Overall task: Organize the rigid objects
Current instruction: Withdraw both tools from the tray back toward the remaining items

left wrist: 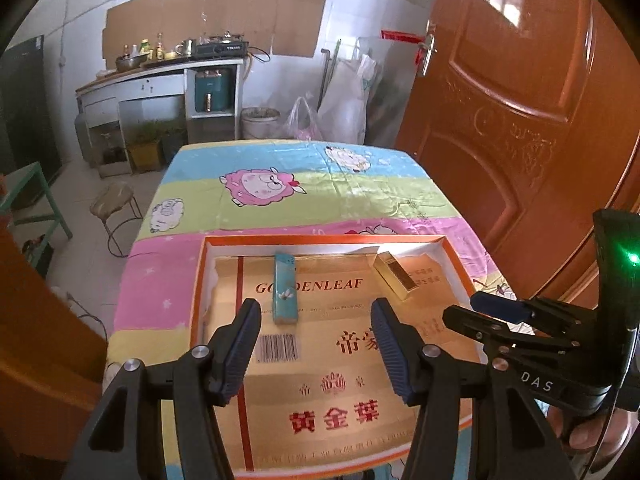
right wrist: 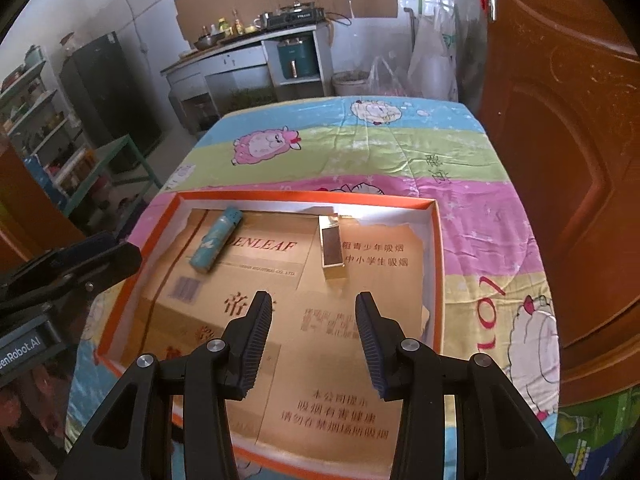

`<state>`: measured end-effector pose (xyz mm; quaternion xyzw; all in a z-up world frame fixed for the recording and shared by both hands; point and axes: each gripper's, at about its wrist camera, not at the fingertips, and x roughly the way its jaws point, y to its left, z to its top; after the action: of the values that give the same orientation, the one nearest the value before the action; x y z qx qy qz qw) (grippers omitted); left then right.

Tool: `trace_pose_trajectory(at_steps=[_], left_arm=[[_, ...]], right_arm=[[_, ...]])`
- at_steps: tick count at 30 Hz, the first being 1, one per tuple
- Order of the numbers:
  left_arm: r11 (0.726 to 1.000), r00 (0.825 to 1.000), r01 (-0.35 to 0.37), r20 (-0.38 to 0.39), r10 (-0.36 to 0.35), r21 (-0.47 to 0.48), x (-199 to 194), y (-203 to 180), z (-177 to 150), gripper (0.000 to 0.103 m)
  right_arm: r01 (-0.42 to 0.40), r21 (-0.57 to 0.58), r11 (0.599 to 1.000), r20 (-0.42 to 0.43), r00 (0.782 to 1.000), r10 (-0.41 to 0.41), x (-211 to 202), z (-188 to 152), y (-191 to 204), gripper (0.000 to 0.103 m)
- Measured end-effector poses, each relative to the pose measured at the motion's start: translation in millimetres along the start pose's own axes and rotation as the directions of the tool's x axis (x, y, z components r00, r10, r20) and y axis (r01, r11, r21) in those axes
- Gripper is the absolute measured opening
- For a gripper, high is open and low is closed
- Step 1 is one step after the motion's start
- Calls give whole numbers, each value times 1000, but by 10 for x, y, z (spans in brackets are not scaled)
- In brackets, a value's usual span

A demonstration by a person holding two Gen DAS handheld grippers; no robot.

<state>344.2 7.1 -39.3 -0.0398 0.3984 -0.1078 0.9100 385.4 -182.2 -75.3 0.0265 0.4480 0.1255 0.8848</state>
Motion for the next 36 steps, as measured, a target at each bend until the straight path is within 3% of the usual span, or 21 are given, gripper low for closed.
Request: trace_pose_trajectory(at_steps=[24, 36], left_arm=[[994, 983, -110, 150, 107, 6, -974, -133, -463, 57], [993, 974, -117, 198, 112, 12, -1453, -153, -733, 57]], right_arm=[[10, -33, 999, 100, 995, -7, -901, -586, 356, 45], [21, -36, 999, 146, 989, -16, -1336, -853, 504, 45]])
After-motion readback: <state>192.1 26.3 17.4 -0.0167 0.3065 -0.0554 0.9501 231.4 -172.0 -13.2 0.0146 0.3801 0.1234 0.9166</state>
